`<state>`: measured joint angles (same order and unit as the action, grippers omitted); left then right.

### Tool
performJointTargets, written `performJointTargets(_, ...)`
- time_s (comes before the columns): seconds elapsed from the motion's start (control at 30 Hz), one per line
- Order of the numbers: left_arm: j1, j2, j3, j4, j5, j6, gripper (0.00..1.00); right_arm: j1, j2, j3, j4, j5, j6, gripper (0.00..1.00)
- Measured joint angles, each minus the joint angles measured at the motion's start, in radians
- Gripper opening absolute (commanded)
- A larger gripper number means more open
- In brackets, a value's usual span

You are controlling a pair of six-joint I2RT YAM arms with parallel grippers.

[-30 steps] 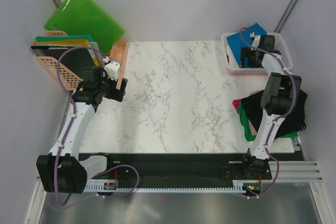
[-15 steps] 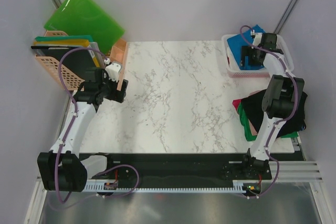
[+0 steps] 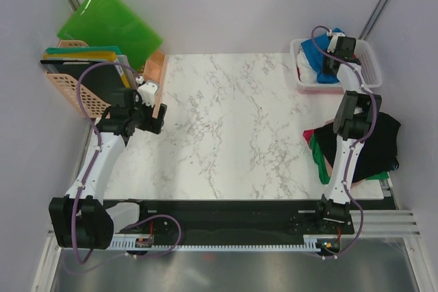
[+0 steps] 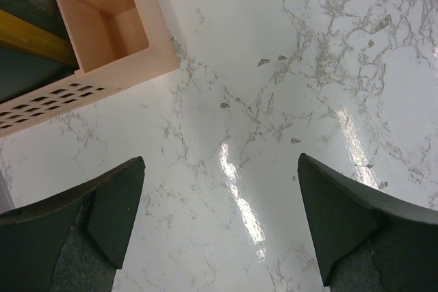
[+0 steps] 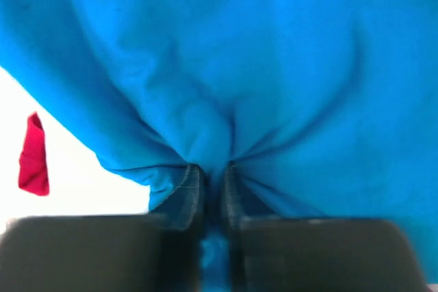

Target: Fold and stack the t-shirts

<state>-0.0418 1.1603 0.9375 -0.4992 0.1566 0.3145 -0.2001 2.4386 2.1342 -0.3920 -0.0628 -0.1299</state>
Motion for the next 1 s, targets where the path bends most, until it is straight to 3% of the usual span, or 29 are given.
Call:
performJointTargets(0.37,0.000,0.047,0.000,0.000,0.004,0.000,1.00,0.002,-0.119,-0.204,0.116,0.004,-0.018,0.00)
performJointTargets(0.7,0.000,0.049,0.000,0.001,0.019,0.000,1.00,0.005,-0.508,-0.353,0.011,-0.114,-0.023,0.00)
performJointTargets(0.87,0.000,0.037,-0.014,0.003,0.031,0.001,1.00,0.021,-0.769,-0.366,0.008,-0.254,-0.013,0.00)
performJointTargets(1.0,0.000,0.019,-0.029,0.002,0.036,0.001,1.00,0.032,-0.879,-0.306,-0.090,-0.506,-0.043,0.00)
